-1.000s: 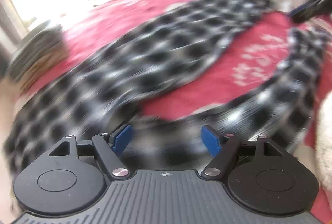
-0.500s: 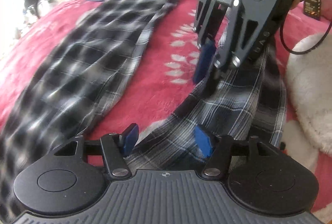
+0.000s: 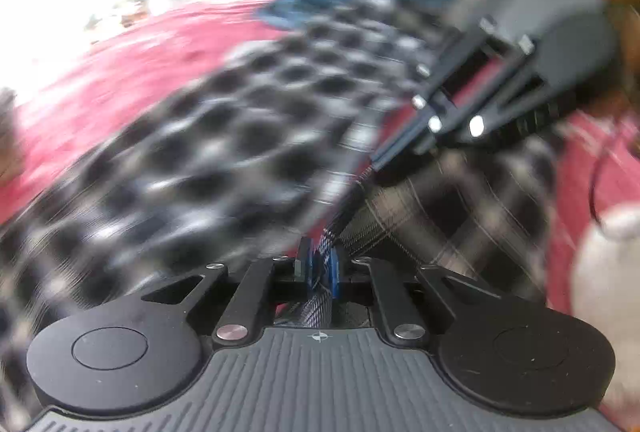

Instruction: Fold clothes

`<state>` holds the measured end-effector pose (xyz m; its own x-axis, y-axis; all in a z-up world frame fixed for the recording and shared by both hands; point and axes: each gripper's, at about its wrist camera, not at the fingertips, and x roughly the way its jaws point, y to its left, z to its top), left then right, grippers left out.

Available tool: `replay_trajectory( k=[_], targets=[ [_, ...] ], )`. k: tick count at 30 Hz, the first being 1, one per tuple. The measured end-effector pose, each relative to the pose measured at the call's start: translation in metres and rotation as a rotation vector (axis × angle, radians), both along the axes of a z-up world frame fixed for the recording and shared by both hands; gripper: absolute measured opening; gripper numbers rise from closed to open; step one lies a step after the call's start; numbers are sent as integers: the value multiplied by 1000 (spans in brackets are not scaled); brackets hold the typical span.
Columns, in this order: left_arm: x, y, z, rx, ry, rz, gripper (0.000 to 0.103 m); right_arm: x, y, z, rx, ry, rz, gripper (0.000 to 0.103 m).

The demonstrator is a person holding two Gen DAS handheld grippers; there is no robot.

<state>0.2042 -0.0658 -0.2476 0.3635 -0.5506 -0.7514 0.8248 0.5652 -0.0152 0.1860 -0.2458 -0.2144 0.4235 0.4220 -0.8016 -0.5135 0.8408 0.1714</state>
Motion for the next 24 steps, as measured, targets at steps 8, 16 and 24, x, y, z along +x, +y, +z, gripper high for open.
replay_trajectory(
  k=[8,16,24],
  targets=[
    [1,-16,-23,150,-90,172,5,6,-10,-23,-68,-95,-446,7],
    [-3,-20,-25,164,-118,209,5,-98,-178,34,-12,-109,-945,43],
    [-6,-29,-22,213,-177,243,5,-186,-341,-13,253,126,-1523,56]
  ],
)
